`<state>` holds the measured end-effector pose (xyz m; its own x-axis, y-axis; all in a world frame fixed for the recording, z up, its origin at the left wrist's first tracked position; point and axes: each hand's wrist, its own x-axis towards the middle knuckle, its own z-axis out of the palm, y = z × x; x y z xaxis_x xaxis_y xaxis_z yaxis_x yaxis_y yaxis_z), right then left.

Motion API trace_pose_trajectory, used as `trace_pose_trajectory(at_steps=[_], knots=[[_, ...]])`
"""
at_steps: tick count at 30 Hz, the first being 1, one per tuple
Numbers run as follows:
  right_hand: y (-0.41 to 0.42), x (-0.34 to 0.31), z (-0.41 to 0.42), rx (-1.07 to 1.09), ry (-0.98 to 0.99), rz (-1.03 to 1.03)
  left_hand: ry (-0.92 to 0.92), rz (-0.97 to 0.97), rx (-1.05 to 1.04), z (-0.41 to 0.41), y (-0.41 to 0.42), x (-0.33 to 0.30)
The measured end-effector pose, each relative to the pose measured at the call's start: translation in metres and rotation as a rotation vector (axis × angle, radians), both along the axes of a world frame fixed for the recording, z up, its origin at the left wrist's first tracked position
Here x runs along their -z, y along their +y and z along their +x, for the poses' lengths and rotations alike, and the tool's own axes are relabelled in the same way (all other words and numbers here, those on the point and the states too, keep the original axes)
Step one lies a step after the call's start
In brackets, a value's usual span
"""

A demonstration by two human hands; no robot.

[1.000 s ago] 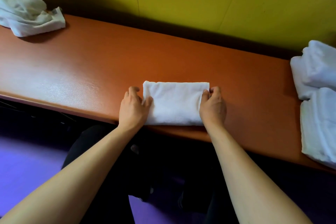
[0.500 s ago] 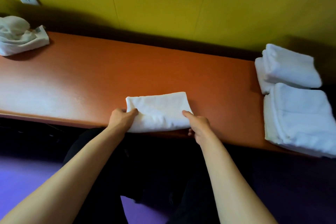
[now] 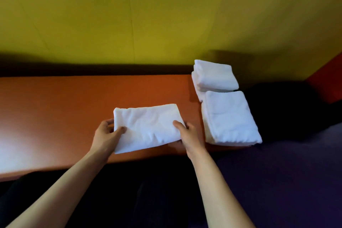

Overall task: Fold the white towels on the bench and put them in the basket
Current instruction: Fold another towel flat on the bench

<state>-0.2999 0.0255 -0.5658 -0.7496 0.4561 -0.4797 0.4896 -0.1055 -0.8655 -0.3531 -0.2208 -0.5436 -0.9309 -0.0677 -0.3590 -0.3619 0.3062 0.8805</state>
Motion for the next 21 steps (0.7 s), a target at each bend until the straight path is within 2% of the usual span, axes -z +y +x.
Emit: trace_pose_trajectory(at_steps=[7, 12, 14, 16, 21], knots=[[0.086, -0.031, 0.020, 0.176, 0.102, 0.045, 0.010, 0.128, 0.130, -0.007, 0.091, -0.028], [0.141, -0.042, 0.024, 0.289, 0.186, -0.071, -0.253, 0.336, 0.191, -0.014, 0.154, -0.048], [0.161, -0.046, 0.018, 0.308, 0.213, -0.097, -0.290, 0.365, 0.223, -0.022, 0.175, -0.054], [0.181, -0.051, 0.008, 0.335, 0.242, -0.071, -0.257, 0.385, 0.242, -0.036, 0.195, -0.058], [0.236, -0.057, -0.042, 0.384, 0.319, -0.009, -0.046, 0.404, 0.274, -0.094, 0.250, -0.063]])
